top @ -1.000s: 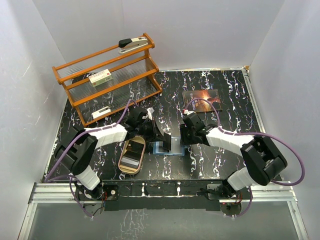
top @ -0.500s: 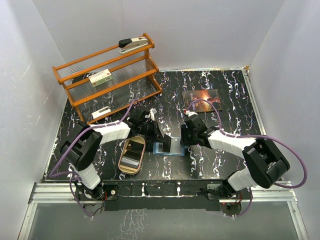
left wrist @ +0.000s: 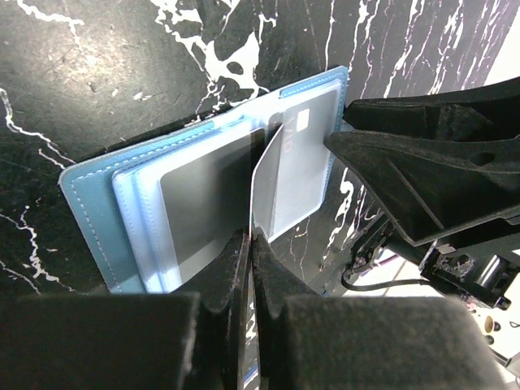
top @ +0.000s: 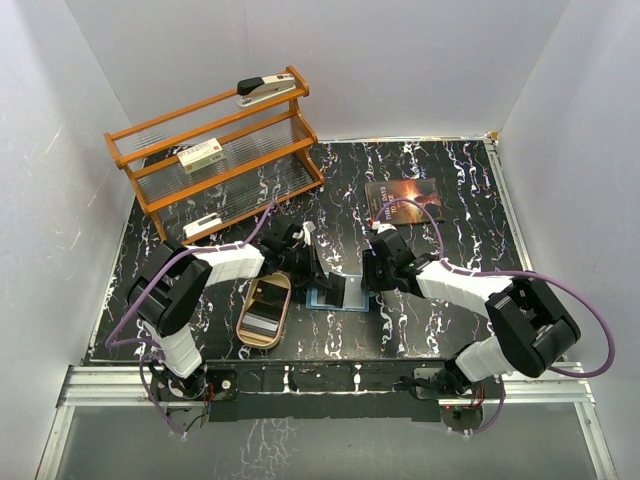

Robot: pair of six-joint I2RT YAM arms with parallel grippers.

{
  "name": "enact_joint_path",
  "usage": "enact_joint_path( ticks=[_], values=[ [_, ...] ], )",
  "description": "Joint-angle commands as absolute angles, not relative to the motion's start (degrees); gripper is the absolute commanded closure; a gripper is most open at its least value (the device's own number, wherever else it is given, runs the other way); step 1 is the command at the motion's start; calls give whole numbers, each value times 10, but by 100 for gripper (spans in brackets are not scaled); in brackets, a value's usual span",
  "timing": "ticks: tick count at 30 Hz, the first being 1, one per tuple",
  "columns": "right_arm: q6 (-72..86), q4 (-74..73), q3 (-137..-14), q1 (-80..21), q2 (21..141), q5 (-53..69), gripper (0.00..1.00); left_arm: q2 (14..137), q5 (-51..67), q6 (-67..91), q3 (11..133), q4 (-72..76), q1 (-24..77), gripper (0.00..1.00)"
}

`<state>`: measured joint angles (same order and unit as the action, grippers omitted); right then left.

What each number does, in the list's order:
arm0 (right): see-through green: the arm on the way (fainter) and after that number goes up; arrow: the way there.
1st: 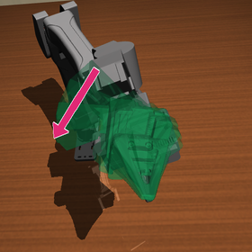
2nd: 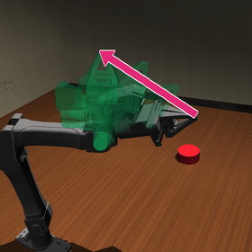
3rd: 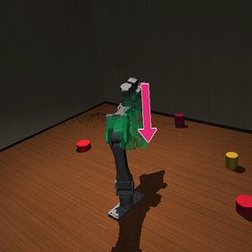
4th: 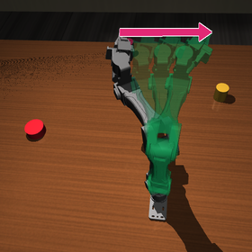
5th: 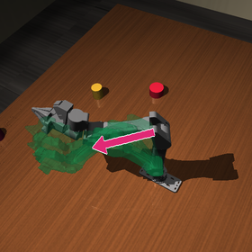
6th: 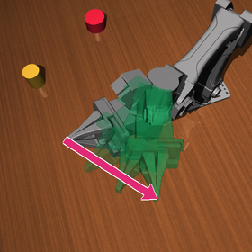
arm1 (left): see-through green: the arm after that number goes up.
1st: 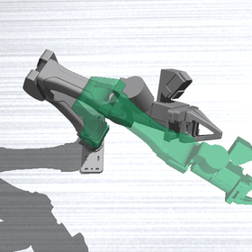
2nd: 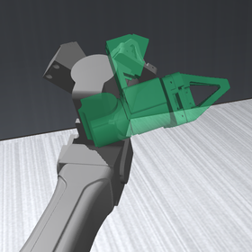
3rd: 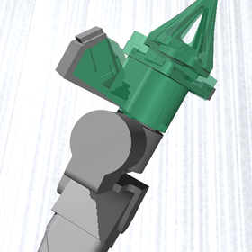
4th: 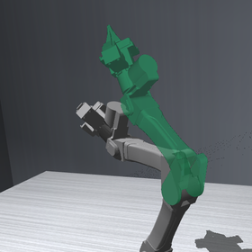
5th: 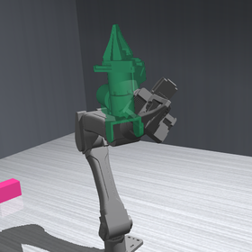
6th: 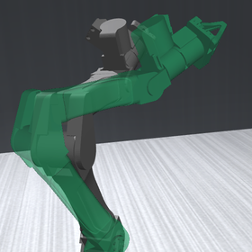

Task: Put the credit cards into the card holder
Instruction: Insert the credit card into the card holder.

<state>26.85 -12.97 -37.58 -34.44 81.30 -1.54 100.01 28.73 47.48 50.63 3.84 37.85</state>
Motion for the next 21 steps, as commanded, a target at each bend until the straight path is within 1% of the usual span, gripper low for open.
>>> enact_joint_path(
  ticks=[1,3,5,11,15,18,21],
  values=[
    [274,-118,-360,-344,800,-12,72,995,251,473,519,3,383,100],
    [280,-119,-358,-344,797,-10,75,996,244,480,517,10,384,100],
    [284,-123,-359,-344,792,-5,74,997,239,486,514,22,386,100],
    [287,-164,-386,-344,767,-3,69,1003,239,498,508,48,391,100],
    [290,-204,-405,-343,749,-7,62,1007,235,497,511,46,392,100],
    [295,-211,-405,-344,744,-6,61,1009,233,497,512,47,395,100],
    [302,-204,-394,-344,746,-5,63,1011,225,498,511,48,399,100]
  ],
)
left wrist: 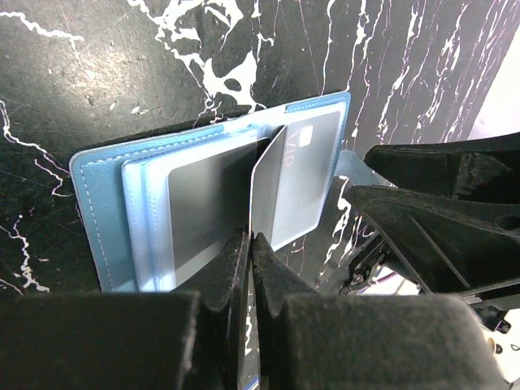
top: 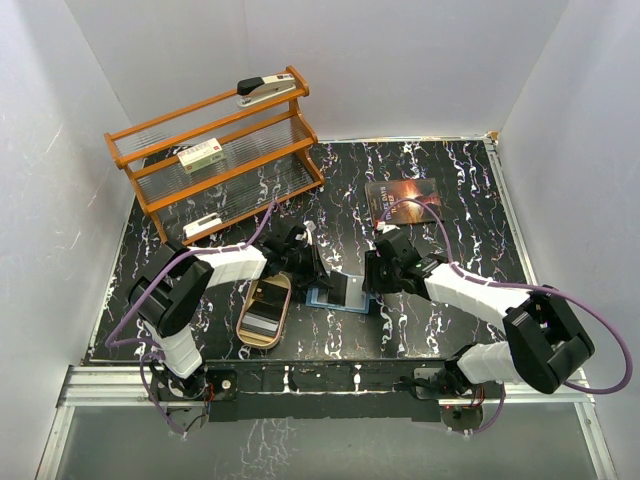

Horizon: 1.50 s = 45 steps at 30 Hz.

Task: Put the credit cards into the card holder
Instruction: Insert the credit card into the card holder.

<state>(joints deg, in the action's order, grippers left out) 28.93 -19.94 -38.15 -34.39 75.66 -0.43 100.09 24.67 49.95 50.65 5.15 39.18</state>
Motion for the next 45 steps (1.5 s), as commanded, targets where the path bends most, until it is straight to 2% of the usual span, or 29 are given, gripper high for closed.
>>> enact_joint_path(
  ticks=[1,13,38,40,45],
  values=[
    [304,-201,-391,-344,748,-2,65,1012,225,499,509,49,399,100],
    [323,-158,-337,-344,760,-1,82,1022,222,511,499,67,406,100],
    [338,-118,-329,-344,775,11,85,1055,243,494,530,55,421,100],
    [338,-120,-331,-344,771,12,85,1055,238,498,534,54,423,96],
    [332,-160,-356,-344,746,4,80,1027,207,502,539,34,424,74]
  ],
)
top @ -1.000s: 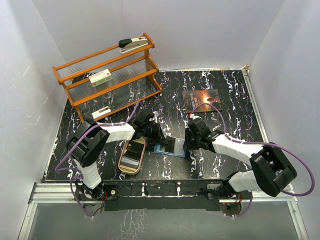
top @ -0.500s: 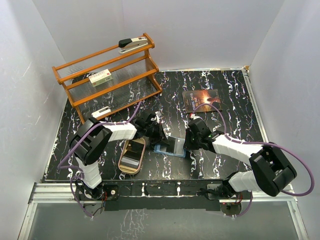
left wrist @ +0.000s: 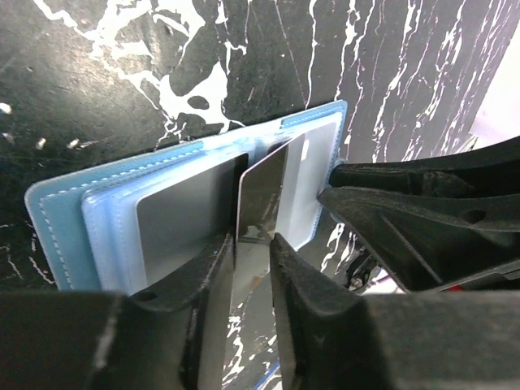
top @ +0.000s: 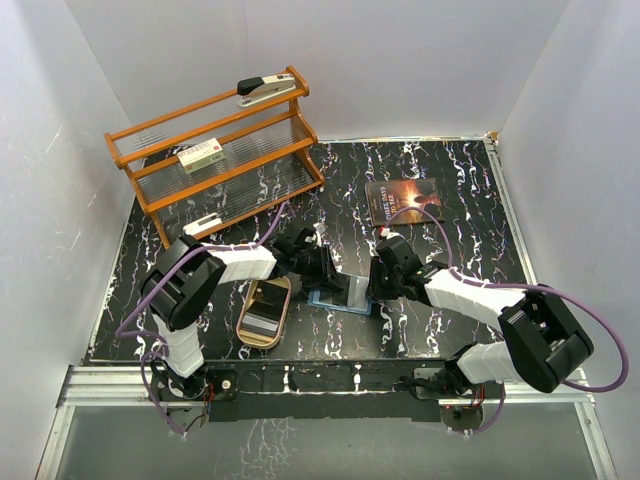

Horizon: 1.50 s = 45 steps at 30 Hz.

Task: Put the credit cards into the card holder
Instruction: Insert the credit card into the card holder.

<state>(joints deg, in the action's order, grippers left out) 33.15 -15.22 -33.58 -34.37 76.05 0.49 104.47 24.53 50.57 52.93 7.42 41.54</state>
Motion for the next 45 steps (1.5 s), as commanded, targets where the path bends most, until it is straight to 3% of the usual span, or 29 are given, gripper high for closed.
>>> enact_joint_path(
  ticks=[1,5,10,18,27,45],
  values=[
    [331,-169,-361,-344,738,3,79,1019,197,501,539,28,424,73],
    [330,-207,-386,-344,707,9,78,997,176,490,552,4,424,65],
    [335,-231,-385,-344,690,-12,63,991,170,481,553,-4,424,61],
    [344,-223,-361,-344,701,-27,60,1004,198,485,543,29,425,59],
    [351,-191,-340,-344,734,-21,81,1027,207,484,544,32,425,59],
    [362,-134,-317,-344,761,-7,86,1069,236,525,559,93,458,60]
  ],
)
